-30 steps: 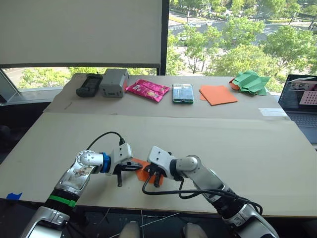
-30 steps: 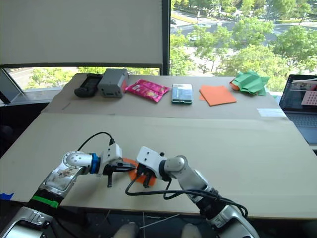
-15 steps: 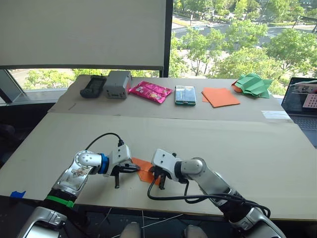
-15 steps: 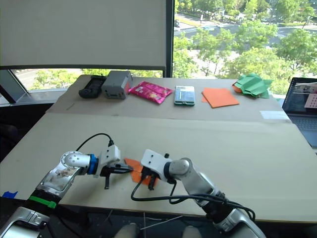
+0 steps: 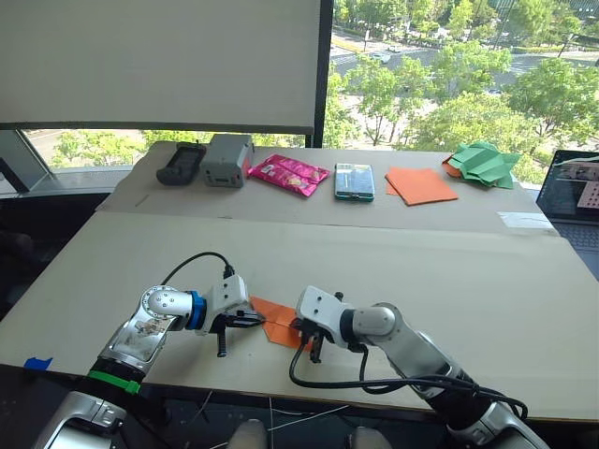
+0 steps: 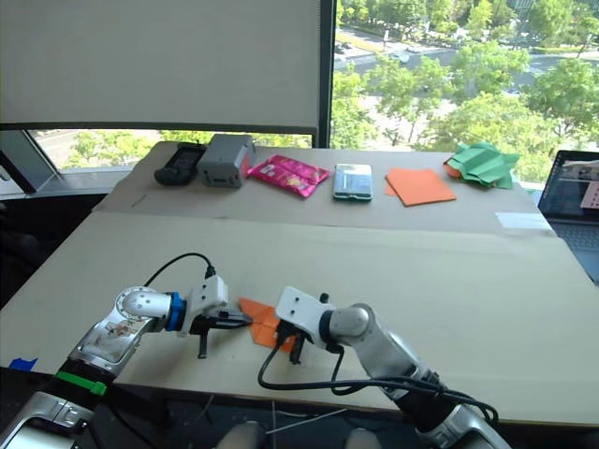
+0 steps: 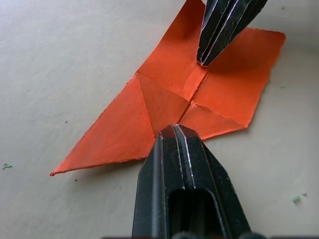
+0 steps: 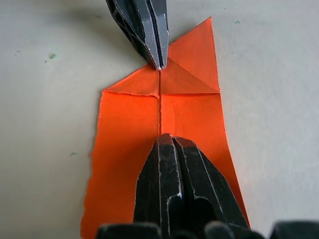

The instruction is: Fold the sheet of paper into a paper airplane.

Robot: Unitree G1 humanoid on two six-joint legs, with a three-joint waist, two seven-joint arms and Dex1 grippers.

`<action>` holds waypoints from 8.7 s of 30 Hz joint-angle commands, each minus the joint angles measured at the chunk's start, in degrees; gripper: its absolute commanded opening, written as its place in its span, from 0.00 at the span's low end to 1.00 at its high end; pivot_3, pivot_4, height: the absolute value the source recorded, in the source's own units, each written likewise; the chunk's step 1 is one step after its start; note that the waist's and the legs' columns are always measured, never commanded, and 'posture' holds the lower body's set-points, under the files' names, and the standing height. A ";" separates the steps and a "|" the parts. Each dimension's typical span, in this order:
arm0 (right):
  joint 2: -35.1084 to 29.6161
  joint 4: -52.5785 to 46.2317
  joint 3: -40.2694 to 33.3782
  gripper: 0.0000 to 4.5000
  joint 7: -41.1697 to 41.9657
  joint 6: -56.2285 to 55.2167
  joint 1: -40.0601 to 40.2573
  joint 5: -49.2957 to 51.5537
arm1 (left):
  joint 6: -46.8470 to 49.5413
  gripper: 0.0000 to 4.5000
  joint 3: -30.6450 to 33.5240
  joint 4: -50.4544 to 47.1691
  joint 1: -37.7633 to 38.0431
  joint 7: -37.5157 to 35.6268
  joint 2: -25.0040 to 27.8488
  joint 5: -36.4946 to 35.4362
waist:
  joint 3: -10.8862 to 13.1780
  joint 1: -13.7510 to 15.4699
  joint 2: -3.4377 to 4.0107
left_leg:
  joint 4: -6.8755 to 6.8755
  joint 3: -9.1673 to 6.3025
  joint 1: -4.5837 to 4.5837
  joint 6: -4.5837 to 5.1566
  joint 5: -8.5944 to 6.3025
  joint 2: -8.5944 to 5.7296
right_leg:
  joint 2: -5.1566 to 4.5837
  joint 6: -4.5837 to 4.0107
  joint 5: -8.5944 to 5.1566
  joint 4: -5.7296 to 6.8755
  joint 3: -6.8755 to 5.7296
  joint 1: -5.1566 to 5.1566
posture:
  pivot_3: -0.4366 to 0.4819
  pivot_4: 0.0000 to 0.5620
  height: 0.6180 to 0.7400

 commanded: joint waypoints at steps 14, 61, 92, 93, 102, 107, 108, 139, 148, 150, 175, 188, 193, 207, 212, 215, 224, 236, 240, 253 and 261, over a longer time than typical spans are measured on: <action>-9.33 0.71 -1.27 0.01 0.49 10.16 11.04 -0.65 | -0.25 0.00 -2.60 3.40 0.02 -0.38 0.10 3.52 | 0.06 0.34 -0.23 | 0.01 0.06 -0.02 -0.06 -0.04 -0.02 | -0.12 0.06 -0.09 -0.13 -0.01 0.03 | 0.48 0.27 0.69; -0.61 -0.93 -5.05 0.01 -2.79 5.66 1.40 6.44 | 9.45 0.00 3.73 -10.39 -0.23 -1.61 2.36 -3.45 | 1.36 -0.22 -0.57 | 0.01 1.00 -0.23 -0.03 -0.02 -0.01 | -0.88 0.54 -0.17 -0.08 -0.36 -0.24 | 0.48 0.27 0.69; 5.85 -9.11 -27.07 0.57 -5.99 20.32 4.40 24.47 | 18.63 0.00 10.52 -11.18 -3.83 -2.63 2.94 -14.42 | 1.91 -0.22 -0.92 | -0.01 0.97 -0.39 -0.01 -0.01 0.00 | -0.83 0.53 -0.16 -0.14 -0.36 -0.31 | 0.48 0.27 0.69; 6.17 -9.07 -27.21 0.57 -5.65 20.79 4.86 25.63 | 18.79 0.00 10.70 -11.49 -3.51 -2.41 3.03 -14.40 | 1.93 -0.25 -0.90 | -0.01 0.97 -0.39 -0.01 -0.01 0.00 | -0.83 0.53 -0.16 -0.14 -0.36 -0.32 | 0.48 0.27 0.69; 7.27 -5.90 -28.42 0.57 -5.80 23.69 5.84 31.39 | 19.58 0.00 11.47 -12.80 -2.50 -0.12 3.11 -14.44 | 2.07 -0.22 -0.90 | -0.01 0.96 -0.42 -0.02 -0.01 0.01 | -0.84 0.53 -0.17 -0.16 -0.36 -0.33 | 0.48 0.27 0.69; 7.05 -4.52 -28.32 0.57 -5.92 22.95 5.94 32.07 | 19.80 0.00 11.57 -12.02 -2.81 0.58 3.11 -14.70 | 2.08 -0.22 -0.90 | -0.01 0.97 -0.44 -0.01 -0.01 0.00 | -0.83 0.53 -0.16 -0.16 -0.36 -0.33 | 0.48 0.27 0.69; 7.32 -4.36 -28.67 0.57 -5.99 23.15 5.82 32.47 | 19.69 0.00 11.58 -11.79 -2.82 0.56 3.17 -14.68 | 2.07 -0.22 -0.90 | -0.01 0.96 -0.43 -0.01 -0.01 0.00 | -0.83 0.53 -0.16 -0.14 -0.36 -0.33 | 0.48 0.27 0.69; 8.01 -3.46 -32.69 0.36 -9.84 24.95 3.16 40.24 | 17.09 0.00 11.31 -10.58 -0.70 0.19 3.69 -13.98 | 2.10 -0.16 -0.87 | -0.01 0.96 -0.44 -0.01 -0.01 0.00 | -0.83 0.53 -0.16 -0.15 -0.36 -0.32 | 0.48 0.27 0.69; 7.97 -3.19 -30.33 0.18 -10.75 25.31 3.88 39.58 | 16.56 0.00 11.29 -10.29 -0.56 0.45 3.72 -13.74 | 2.10 -0.23 -0.86 | -0.01 0.96 -0.44 -0.01 -0.01 0.00 | -0.83 0.53 -0.16 -0.14 -0.36 -0.33 | 0.48 0.27 0.69; 7.86 -2.92 -29.84 0.02 -11.03 25.38 3.75 39.32 | 16.61 0.00 11.32 -10.27 -0.63 0.52 3.70 -13.74 | 2.10 -0.23 -0.86 | -0.01 0.96 -0.44 -0.01 -0.01 0.00 | -0.83 0.53 -0.16 -0.14 -0.36 -0.33 | 0.48 0.27 0.69; -15.46 10.42 6.64 0.01 -26.90 -56.86 -5.97 -42.71 | 22.30 0.00 16.70 -9.58 -4.82 6.46 0.95 -17.00 | 2.23 -0.34 -1.03 | -0.02 1.11 -0.40 0.11 0.32 -0.02 | -0.83 0.71 0.00 -0.41 -0.27 -0.22 | 0.48 0.27 0.69; -10.81 -1.07 -4.51 0.64 -6.95 -47.91 1.05 -16.86 | 23.97 0.00 15.90 -12.07 -4.46 7.15 1.07 -17.51 | 2.23 -0.38 -1.33 | -0.01 1.07 -0.09 0.06 0.28 0.01 | -0.83 0.66 -0.03 -0.08 -0.25 -0.04 | 0.48 0.27 0.69; -2.85 -6.77 -9.36 0.64 -1.41 -27.18 0.92 -5.17 | 24.26 0.00 15.19 -12.60 -4.57 6.74 0.94 -17.64 | 2.23 -0.52 -1.32 | -0.01 1.01 -0.03 0.09 0.30 0.05 | -0.77 0.56 0.04 0.01 -0.25 -0.06 | 0.48 0.27 0.69; 6.26 -0.07 -8.29 0.01 -3.39 -7.06 2.18 -2.44 | 24.80 0.00 14.50 -14.57 -4.90 6.52 0.39 -18.14 | 2.23 -0.18 -1.29 | -0.02 1.03 -0.12 -0.13 0.16 0.06 | -0.75 0.52 0.07 0.00 -0.26 -0.16 | 0.48 0.27 0.69; 5.07 2.53 -5.63 0.01 -2.44 -3.62 2.92 -3.11 | 24.17 0.00 13.43 -13.09 -7.02 7.13 -1.46 -17.41 | 2.20 -0.22 -1.27 | -0.01 1.02 -0.11 -0.13 0.16 0.06 | -0.75 0.52 0.07 0.00 -0.25 -0.15 | 0.48 0.27 0.69; 4.31 2.09 -4.30 0.01 -0.81 -1.41 3.10 -2.54 | 22.85 0.00 12.44 -10.33 -9.39 7.93 -3.20 -15.97 | 2.11 -0.20 -1.23 | 0.00 1.02 -0.06 -0.12 0.16 0.06 | -0.75 0.52 0.07 0.01 -0.26 -0.10 | 0.48 0.27 0.69; 3.83 2.11 -3.04 0.01 -0.96 1.44 2.26 -3.24 | 10.72 0.00 4.75 6.65 -17.27 8.32 -8.27 -5.38 | 1.89 -0.26 -1.20 | 0.04 1.02 -0.04 0.06 0.28 0.02 | -0.74 0.53 0.07 0.00 -0.25 -0.04 | 0.48 0.27 0.69; 4.08 2.21 -3.03 0.01 -2.48 1.58 1.46 -3.75 | 9.73 0.00 2.75 5.95 -16.19 3.32 -7.52 -3.09 | 1.87 -0.37 -1.19 | 0.03 1.01 -0.04 0.12 0.31 0.04 | -0.72 0.54 0.08 0.04 -0.25 -0.06 | 0.48 0.27 0.69; 4.77 2.07 -3.57 0.01 -2.86 2.03 0.69 -3.47 | 10.54 0.00 3.03 3.43 -13.11 2.92 -6.09 -2.74 | 1.87 -0.40 -1.19 | 0.03 1.00 0.00 0.07 0.28 0.05 | -0.72 0.54 0.08 0.07 -0.25 -0.06 | 0.48 0.27 0.69; 3.23 -6.51 -6.20 0.01 -1.47 5.24 -0.24 -0.96 | 13.49 0.00 3.42 -1.96 -9.16 4.18 -5.43 -3.37 | 1.85 -0.14 -1.13 | 0.03 1.00 -0.05 0.02 0.25 0.05 | -0.73 0.53 0.07 0.06 -0.25 -0.06 | 0.48 0.27 0.69; 1.79 -14.99 -8.71 0.01 0.36 10.45 -1.33 3.64 | 13.36 0.00 3.17 -2.22 -8.20 3.69 -4.87 -3.17 | 1.90 -0.21 -1.13 | 0.03 1.00 -0.16 0.05 0.27 0.05 | -0.73 0.53 0.07 0.05 -0.26 -0.19 | 0.48 0.27 0.69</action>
